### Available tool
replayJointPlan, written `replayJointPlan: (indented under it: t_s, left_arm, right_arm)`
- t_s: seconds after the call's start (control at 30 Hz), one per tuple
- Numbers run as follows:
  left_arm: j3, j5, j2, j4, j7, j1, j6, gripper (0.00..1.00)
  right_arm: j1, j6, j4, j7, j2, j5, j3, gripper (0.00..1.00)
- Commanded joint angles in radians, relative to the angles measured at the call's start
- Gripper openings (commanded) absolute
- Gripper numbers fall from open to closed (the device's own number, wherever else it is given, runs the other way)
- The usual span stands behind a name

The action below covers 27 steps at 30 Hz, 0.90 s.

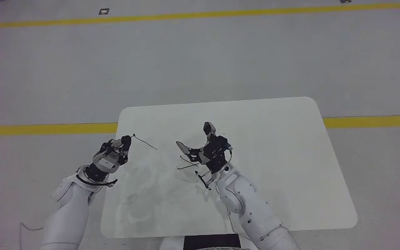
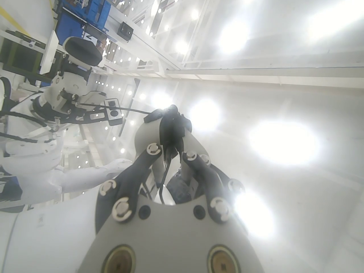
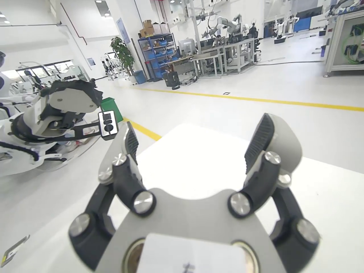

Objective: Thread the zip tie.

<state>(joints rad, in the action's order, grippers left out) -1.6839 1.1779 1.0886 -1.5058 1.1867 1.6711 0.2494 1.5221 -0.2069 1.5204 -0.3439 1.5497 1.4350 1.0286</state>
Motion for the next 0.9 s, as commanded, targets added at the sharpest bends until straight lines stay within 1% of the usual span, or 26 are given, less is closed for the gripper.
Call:
replayJointPlan:
  t_s: [0.0, 0.2, 0.43, 0.57, 0.77, 0.87]
  left_arm:
    - [0.000, 0.000, 0.000, 0.000, 0.000, 0.000, 0.000, 0.00]
    - [0.000, 0.000, 0.000, 0.000, 0.000, 0.000, 0.000, 0.00]
    - [0.000, 0.000, 0.000, 0.000, 0.000, 0.000, 0.000, 0.00]
    - [0.000, 0.000, 0.000, 0.000, 0.000, 0.000, 0.000, 0.00]
    - [0.000, 0.000, 0.000, 0.000, 0.000, 0.000, 0.000, 0.00]
    - [0.014, 0.000, 0.001, -0.011, -0.021, -0.004, 0.004, 0.00]
  right_arm:
    - [0.000, 0.000, 0.000, -0.001, 0.000, 0.000, 0.000, 1.00]
    - [0.000, 0.002, 0.000, 0.001, 0.000, -0.002, 0.000, 1.00]
    - [0.016, 0.027, 0.044, 0.007, -0.005, -0.121, 0.042, 1.00]
    - [0.023, 0.023, 0.054, 0.007, -0.006, -0.184, 0.051, 1.00]
    - [0.023, 0.023, 0.054, 0.007, -0.006, -0.184, 0.051, 1.00]
    - [0.023, 0.023, 0.054, 0.007, -0.006, -0.184, 0.051, 1.00]
